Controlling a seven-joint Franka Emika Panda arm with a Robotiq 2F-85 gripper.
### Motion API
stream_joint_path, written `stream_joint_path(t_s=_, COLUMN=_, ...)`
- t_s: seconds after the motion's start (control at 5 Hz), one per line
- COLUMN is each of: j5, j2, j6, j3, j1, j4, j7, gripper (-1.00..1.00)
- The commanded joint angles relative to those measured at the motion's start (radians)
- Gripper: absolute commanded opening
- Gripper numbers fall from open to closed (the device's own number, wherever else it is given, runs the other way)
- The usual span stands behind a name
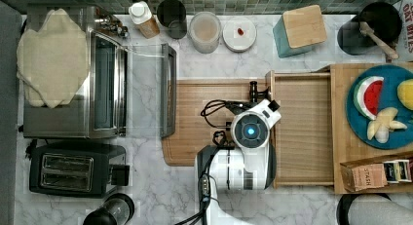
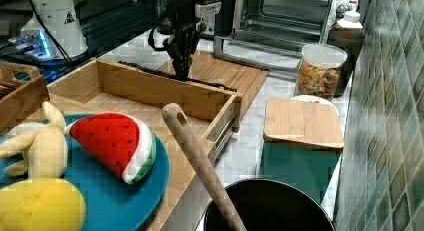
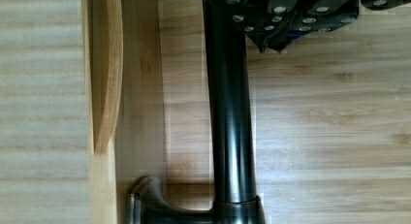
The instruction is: Close the drawer.
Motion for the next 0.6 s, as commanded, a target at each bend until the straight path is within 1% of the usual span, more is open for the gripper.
stream_joint_path(t_s=0.2, j5=0.014, j2=0.081, j6=-0.06, j3=-0.181, j1=-0.168, j4=0.294, j7=-0.223, gripper=-1.0)
stream_joint_path(t_s=0.4, j5=-0.041, j2=0.102, j6=-0.118, j3=-0.219, j1=-0.188, j4=0.369, j7=-0.178, gripper=-1.0)
stream_joint_path(t_s=0.6, j5=-0.048, j2=0.15, j6=-0.04, j3=-0.246, j1=-0.228, j4=0.394, j7=-0.19, gripper=-1.0)
